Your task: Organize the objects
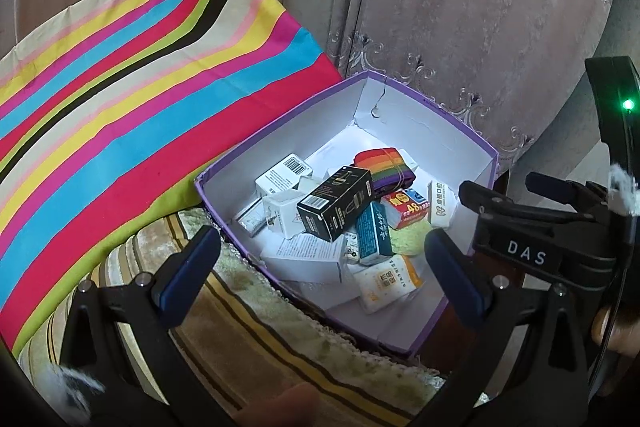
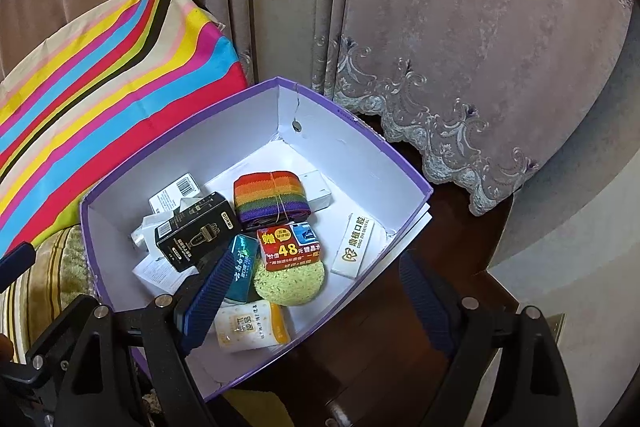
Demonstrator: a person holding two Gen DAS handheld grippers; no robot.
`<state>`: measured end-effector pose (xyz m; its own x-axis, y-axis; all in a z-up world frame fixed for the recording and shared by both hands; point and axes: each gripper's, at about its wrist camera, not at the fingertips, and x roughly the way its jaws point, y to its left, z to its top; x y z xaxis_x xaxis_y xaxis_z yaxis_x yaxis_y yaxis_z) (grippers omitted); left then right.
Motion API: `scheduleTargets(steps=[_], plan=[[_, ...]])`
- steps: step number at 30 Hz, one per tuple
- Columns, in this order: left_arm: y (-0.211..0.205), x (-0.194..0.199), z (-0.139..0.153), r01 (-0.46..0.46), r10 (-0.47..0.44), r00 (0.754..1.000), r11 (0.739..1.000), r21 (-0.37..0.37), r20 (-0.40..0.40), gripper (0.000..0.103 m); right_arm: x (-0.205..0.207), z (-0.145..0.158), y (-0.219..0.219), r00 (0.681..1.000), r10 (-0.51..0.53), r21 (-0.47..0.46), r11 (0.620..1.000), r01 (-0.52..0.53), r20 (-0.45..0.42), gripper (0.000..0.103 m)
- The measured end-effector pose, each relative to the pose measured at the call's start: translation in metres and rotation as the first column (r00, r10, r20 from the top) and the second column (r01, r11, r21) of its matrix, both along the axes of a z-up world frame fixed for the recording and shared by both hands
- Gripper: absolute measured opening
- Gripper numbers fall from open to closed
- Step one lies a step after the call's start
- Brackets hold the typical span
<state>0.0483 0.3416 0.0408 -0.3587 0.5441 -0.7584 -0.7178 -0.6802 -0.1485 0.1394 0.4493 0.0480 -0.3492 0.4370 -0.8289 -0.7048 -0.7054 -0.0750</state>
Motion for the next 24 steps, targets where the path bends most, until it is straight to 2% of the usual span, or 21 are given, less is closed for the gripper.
scheduleTargets(steps=[24], plan=[[-0.0041,-0.0002,-0.0008,0.013,-0.013,1.0,1.0,0.012,0.013,0.102,0.0012,-0.0024,0.0012,1.0,0.002,-0.01,1.0,-0.002,0.002,0.086]])
